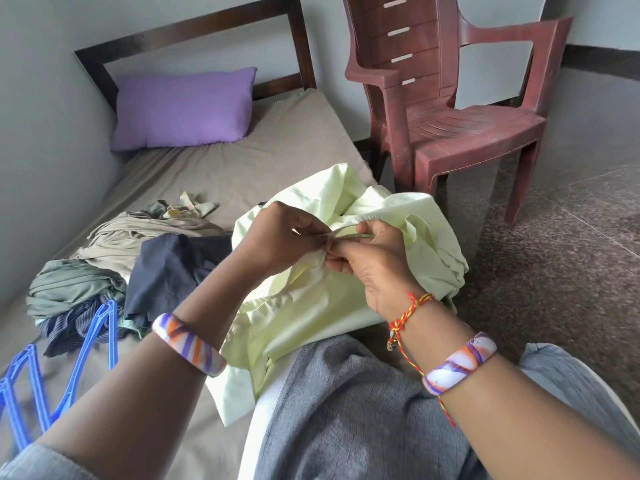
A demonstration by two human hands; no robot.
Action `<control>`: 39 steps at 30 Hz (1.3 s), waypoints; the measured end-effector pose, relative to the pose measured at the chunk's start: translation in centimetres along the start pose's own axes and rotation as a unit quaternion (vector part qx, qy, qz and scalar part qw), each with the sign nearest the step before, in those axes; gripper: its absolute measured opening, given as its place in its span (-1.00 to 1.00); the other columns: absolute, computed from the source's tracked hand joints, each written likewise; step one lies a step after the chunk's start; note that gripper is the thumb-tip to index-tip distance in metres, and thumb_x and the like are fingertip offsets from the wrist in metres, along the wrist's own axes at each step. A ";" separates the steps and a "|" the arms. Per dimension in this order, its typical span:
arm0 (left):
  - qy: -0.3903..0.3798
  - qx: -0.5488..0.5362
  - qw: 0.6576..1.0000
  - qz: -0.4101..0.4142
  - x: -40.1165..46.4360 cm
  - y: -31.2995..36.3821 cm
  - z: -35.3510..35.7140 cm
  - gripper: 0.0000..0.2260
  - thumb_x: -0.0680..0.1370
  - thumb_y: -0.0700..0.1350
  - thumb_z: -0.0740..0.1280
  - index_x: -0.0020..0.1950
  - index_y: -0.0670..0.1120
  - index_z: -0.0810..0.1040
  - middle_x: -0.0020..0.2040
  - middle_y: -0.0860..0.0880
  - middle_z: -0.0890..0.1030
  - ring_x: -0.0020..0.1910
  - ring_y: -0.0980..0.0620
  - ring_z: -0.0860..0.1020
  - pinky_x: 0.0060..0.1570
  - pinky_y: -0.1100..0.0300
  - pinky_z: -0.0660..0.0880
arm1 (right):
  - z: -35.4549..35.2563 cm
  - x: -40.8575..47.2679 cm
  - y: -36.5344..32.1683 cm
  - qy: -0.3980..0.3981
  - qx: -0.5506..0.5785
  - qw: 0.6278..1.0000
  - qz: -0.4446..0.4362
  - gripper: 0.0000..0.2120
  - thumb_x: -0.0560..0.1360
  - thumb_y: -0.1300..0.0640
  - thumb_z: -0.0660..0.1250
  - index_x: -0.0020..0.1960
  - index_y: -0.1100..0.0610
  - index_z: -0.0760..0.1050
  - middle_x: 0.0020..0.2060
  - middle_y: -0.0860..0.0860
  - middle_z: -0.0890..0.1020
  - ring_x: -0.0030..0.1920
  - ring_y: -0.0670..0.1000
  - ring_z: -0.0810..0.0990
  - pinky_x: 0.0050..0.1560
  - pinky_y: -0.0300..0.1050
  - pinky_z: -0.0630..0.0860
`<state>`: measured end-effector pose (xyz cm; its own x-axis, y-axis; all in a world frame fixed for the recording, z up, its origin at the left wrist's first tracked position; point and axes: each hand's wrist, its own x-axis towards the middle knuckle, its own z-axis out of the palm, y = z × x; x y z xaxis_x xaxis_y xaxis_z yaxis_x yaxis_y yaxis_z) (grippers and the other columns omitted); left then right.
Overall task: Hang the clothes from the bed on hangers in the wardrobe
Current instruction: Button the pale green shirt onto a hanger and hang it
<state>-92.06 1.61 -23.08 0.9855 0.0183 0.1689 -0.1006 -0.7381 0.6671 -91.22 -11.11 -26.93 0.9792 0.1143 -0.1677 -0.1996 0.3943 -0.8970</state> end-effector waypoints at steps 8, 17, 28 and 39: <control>-0.015 -0.202 0.971 -0.127 -1.5 -0.2 -0.1 -0.90 0.42 -0.35 0.41 -0.19 -0.16 0.60 -0.28 -0.19 0.59 -0.36 -0.01 0.56 -0.30 0.19 0.62 | -0.6 0.0 0.6 -0.041 -0.046 0.998 -0.029 -0.67 0.39 0.49 0.35 -0.19 0.13 0.31 -0.32 0.14 0.59 -0.33 0.03 0.57 -0.28 -0.14 0.60; 0.054 0.001 0.998 0.017 -2.3 -1.1 2.4 -0.86 0.30 -0.30 0.54 -0.19 -0.16 0.67 -0.30 -0.10 0.67 -0.28 -0.03 0.65 -0.16 0.06 0.60 | -1.2 0.4 1.4 -0.043 -0.053 0.997 -0.025 -0.70 0.39 0.45 0.39 -0.19 0.14 0.33 -0.39 0.07 0.49 -0.34 0.03 0.52 -0.30 -0.13 0.60; -0.089 -0.369 0.891 -0.248 -2.5 -0.9 1.6 -0.92 0.45 -0.37 0.33 -0.19 -0.24 0.59 -0.41 -0.07 0.62 -0.45 0.09 0.59 -0.35 0.30 0.57 | -2.6 0.3 4.2 -0.045 -0.160 0.971 -0.174 -0.70 0.42 0.36 0.35 -0.23 0.01 0.33 -0.45 -0.08 0.48 -0.31 0.01 0.40 -0.13 -0.03 0.42; 0.025 0.207 0.978 -0.019 -0.8 -0.9 2.9 -0.88 0.35 -0.17 0.37 -0.22 -0.21 0.62 -0.30 -0.13 0.63 -0.26 -0.09 0.58 -0.24 0.04 0.56 | -2.5 -1.2 4.6 -0.080 0.016 0.995 0.059 -0.70 0.50 0.57 0.09 -0.17 0.19 0.33 -0.23 0.11 0.57 -0.28 -0.03 0.58 -0.29 -0.22 0.58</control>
<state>-92.32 0.35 -25.91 0.9785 0.0771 0.1913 0.0111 -0.9458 0.3244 -93.25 -11.72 -31.90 0.9310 0.3040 -0.2021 -0.3170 0.3986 -0.8606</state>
